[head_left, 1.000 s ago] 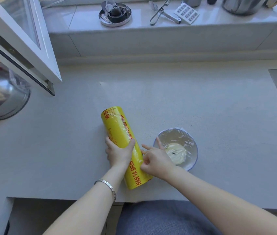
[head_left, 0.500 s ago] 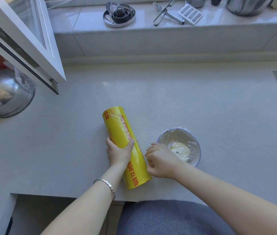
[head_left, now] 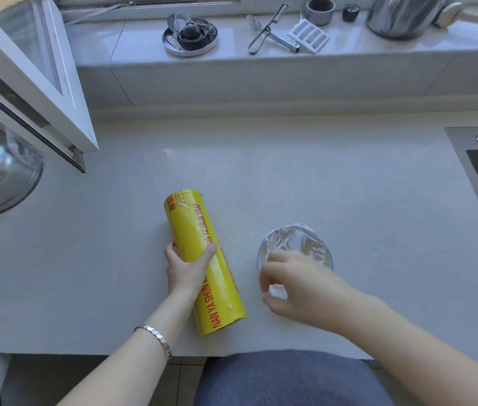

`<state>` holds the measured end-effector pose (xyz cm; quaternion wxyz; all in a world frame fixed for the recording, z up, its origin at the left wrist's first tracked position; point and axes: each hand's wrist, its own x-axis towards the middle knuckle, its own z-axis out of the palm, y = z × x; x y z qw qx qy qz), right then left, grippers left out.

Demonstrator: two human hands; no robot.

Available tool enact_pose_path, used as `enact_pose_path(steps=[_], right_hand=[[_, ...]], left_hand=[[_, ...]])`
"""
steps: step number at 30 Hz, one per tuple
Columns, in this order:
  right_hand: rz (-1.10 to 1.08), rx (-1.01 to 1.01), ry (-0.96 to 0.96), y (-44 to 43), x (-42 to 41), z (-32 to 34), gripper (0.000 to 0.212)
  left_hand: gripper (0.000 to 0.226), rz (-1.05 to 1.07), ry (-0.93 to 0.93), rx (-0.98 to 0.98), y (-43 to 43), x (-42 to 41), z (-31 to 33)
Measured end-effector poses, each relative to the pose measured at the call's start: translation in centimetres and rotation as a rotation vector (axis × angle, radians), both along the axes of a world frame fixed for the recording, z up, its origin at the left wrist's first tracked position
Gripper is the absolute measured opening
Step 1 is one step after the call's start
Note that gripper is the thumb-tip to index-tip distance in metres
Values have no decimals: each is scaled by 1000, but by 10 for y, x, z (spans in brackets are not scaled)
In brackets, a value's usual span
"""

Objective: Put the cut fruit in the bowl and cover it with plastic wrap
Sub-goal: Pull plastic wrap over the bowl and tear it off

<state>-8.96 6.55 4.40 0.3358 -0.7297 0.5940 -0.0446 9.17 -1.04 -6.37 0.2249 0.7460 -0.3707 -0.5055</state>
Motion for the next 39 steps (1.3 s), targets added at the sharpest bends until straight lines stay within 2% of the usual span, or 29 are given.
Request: enact_pose_path(steps=[2,5,7,10,12,14,16,20,22,26,30,35,37,39], right_hand=[[-109,3,-36,-11,-2,4,16],[-126,106,11,-23,1,1,35],[-187,79,-24,-27,4,2,38],[-418,19,-368,-30,13,7,35],[-453,121,-508,-30,27,9,61],[-412,192,-468,-28,45,7,81],[-490,157,-471,-33,50,3,81],[-748,208,-708,-59,35,2,61],[-888,123,-742,-76,24,0,58],[-1128,46,-858,-101,2,9,77],[-1096,28,-869,-101,0,4,62],[-904,-18,-845,-88,-13,-5,33],[-853,-54,-657,-73,-30,-18,26],[-848,-45,-398,-53,-49,-38,25]], left_hand=[[87,28,24,19,-7,1,9],[85,78,80,42,-20,3,25],[82,91,104,26,-26,3,36],[80,98,136,-1,-28,-3,50],[76,132,170,-12,-30,-13,60],[73,144,203,-36,-31,-23,69],[68,85,241,-109,-26,-33,77],[57,-127,320,-204,-3,-46,90],[68,-266,299,-223,9,-49,91],[101,-497,166,-226,16,-50,85],[107,-487,112,-236,10,-46,78],[75,-301,67,-359,-8,-37,79],[69,-141,91,-472,-24,-33,83],[76,1,78,-567,-41,-30,84]])
